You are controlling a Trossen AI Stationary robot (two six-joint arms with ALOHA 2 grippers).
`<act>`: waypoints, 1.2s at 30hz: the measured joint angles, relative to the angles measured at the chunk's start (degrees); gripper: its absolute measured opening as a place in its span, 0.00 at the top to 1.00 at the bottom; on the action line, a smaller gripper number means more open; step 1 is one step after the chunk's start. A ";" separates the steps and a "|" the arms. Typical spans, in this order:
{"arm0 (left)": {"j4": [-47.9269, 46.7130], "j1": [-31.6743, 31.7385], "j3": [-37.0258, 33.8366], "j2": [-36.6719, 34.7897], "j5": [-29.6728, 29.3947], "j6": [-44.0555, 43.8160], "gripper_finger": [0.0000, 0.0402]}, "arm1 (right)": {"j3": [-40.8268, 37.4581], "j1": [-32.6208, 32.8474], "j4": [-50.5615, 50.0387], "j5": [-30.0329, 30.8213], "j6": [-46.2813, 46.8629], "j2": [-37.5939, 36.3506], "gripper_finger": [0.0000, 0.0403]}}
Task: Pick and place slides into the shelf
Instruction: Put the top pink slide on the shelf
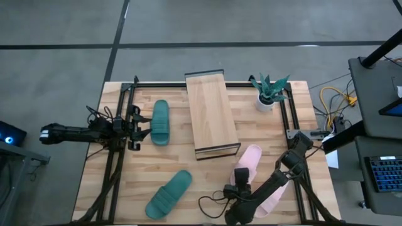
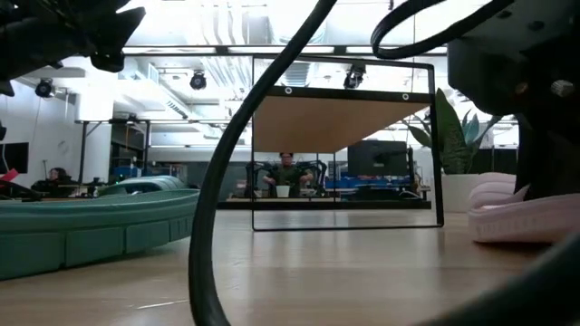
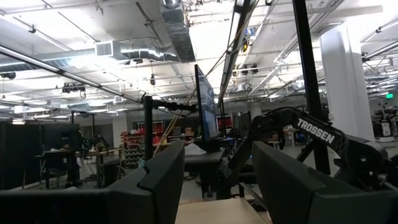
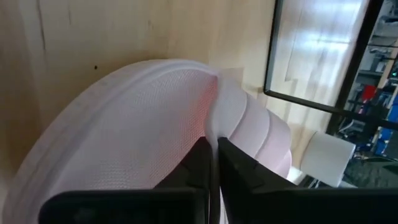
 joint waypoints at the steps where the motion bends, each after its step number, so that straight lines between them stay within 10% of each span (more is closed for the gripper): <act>1: 0.01 0.00 0.00 -0.03 0.01 0.00 0.57 | 0.00 0.00 0.01 0.01 0.34 -0.23 0.97; 36: 0.00 0.02 0.00 0.06 0.07 -0.01 0.57 | 7.59 1.86 6.22 14.19 5.38 -31.15 0.97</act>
